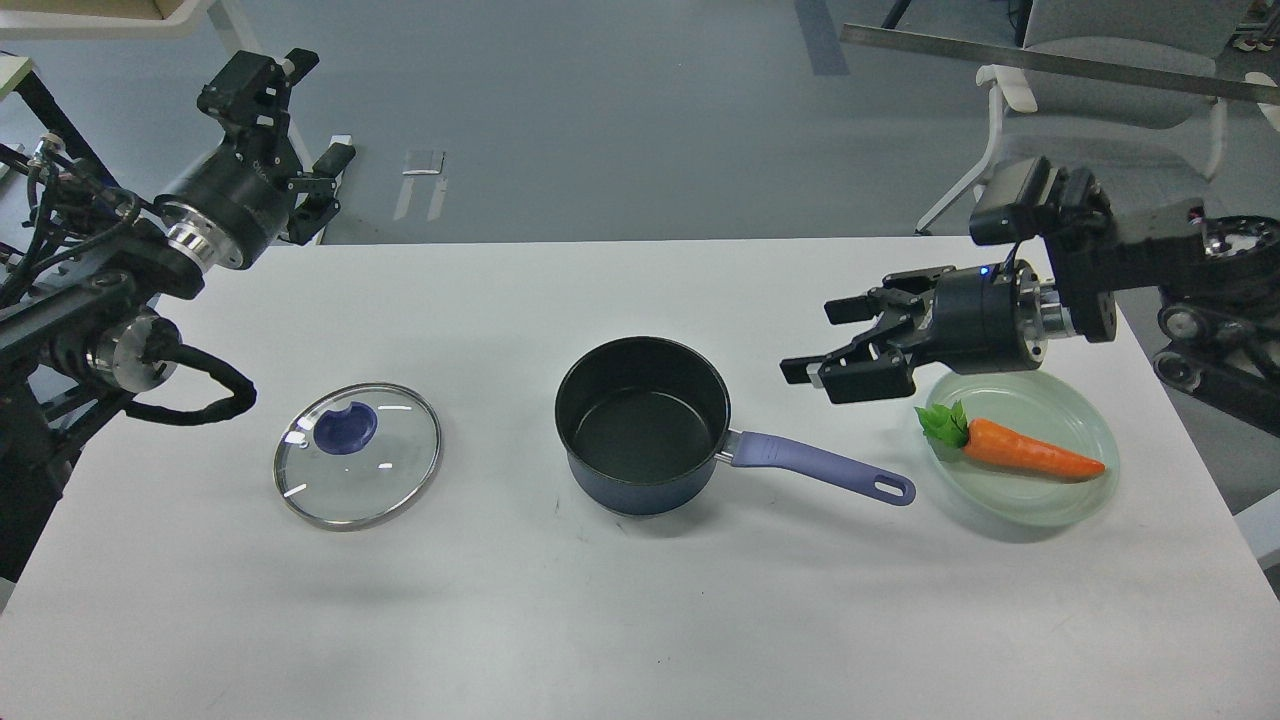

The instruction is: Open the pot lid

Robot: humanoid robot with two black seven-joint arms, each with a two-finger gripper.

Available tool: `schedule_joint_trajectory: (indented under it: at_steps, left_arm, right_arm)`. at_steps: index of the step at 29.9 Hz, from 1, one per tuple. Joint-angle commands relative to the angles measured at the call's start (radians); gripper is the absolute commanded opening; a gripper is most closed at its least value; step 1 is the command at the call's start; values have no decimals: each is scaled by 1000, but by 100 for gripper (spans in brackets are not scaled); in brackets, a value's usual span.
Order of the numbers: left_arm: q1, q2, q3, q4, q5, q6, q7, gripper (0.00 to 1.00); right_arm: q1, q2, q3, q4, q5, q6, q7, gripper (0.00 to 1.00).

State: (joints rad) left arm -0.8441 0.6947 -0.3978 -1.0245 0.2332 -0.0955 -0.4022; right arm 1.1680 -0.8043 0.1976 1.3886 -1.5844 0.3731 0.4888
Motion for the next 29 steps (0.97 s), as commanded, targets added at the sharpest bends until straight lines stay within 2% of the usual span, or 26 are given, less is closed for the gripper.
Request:
schedule_joint_trajectory:
  at_steps: [1, 4, 11, 15, 21, 29]
  left_arm:
    - [4, -9, -4, 4, 2, 19, 14, 99]
    - [4, -17, -6, 11, 2, 43, 14, 99]
    - [31, -55, -41, 30, -9, 22, 13, 99]
    - [85, -118, -153, 70, -18, -67, 17, 99]
    - [135, -179, -202, 119, -17, -102, 36, 99]
    - [160, -193, -208, 135, -12, -132, 37, 99]
  right_arm:
    - [7, 31, 66, -143, 309, -8, 0, 97]
    - [5, 118, 100, -276, 568, -34, 0, 97]
    - [-27, 296, 100, -471, 1090, -86, 0, 97]
    - [-79, 384, 105, -510, 1297, -149, 0, 97]
    - [-200, 467, 164, -514, 1357, -236, 0, 99]
    - [-257, 488, 253, -513, 1357, -249, 0, 100]
